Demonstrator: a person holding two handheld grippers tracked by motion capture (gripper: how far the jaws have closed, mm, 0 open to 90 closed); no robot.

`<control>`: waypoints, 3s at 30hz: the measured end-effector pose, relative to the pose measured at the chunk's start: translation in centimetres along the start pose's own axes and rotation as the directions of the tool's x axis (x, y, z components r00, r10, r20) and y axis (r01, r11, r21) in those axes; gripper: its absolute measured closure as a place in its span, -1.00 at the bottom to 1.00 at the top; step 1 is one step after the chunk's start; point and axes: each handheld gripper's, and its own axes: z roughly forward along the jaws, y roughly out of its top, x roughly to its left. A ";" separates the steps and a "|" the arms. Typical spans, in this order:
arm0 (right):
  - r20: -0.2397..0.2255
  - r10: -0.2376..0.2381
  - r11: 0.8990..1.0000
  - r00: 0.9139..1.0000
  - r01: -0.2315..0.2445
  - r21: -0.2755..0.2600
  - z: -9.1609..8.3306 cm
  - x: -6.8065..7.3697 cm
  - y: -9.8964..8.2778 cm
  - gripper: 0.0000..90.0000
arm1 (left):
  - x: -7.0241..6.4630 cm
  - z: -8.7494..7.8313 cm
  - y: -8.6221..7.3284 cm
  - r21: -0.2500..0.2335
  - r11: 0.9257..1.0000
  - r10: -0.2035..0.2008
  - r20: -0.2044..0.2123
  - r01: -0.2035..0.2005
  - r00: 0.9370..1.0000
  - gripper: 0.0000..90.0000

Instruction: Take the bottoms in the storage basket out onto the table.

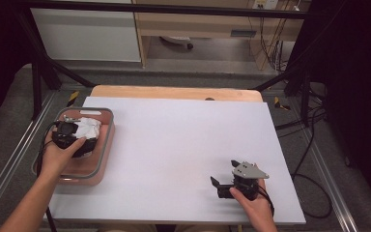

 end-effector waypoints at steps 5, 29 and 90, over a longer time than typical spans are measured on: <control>-0.001 -0.001 1.000 1.000 0.001 0.001 0.0 0.0 0.0 -0.89 | 0.3 0.1 -0.3 -0.001 1.000 -0.014 -0.004 0.014 1.000 -0.84; -0.010 0.004 1.000 1.000 -0.004 0.009 0.1 0.0 -0.1 -0.89 | 0.2 0.9 -0.5 0.033 0.999 -0.013 -0.010 0.014 1.000 -0.91; -0.020 0.009 1.000 1.000 -0.009 0.025 0.4 0.1 -0.2 -0.89 | 0.0 1.9 -0.7 0.121 0.992 -0.040 -0.028 0.043 0.999 -0.90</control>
